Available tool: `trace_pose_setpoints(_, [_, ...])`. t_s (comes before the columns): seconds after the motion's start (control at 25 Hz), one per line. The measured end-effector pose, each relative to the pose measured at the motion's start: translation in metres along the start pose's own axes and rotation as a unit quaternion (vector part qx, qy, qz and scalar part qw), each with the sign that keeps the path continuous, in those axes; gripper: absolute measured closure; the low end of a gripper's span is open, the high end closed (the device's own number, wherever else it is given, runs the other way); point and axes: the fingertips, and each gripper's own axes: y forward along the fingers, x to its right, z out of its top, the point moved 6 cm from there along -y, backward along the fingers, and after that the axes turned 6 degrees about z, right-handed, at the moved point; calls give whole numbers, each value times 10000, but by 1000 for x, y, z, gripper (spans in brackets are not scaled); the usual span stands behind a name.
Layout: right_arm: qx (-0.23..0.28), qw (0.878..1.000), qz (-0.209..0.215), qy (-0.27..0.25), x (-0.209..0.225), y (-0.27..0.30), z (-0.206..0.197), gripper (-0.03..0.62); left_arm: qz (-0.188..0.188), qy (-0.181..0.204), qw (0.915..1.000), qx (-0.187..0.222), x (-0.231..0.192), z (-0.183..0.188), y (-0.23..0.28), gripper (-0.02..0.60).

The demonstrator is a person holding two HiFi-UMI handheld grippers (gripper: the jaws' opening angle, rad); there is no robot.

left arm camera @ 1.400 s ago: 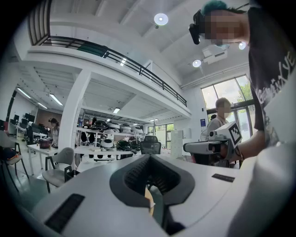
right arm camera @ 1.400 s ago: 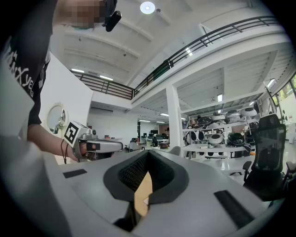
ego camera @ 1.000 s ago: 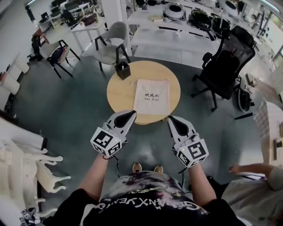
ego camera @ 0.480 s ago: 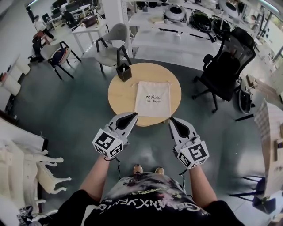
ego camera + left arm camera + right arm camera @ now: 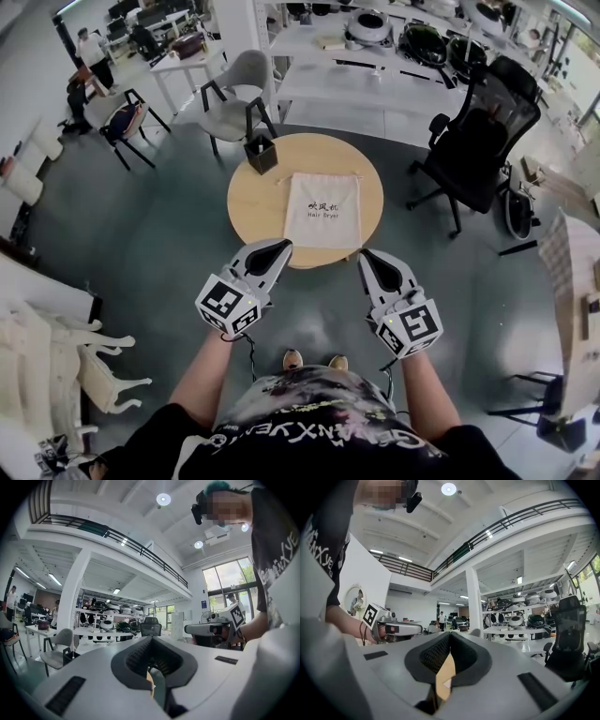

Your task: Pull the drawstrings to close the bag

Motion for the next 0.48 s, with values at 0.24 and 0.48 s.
trace_pose_setpoints(0.24, [22, 10000, 32, 61, 0, 1, 1, 566, -28, 8, 10000, 27, -1, 1, 1, 563])
trace_pose_setpoints(0.48, [28, 9999, 94, 96, 3, 0, 0, 505, -113, 0, 9999, 3, 2, -1, 7, 482])
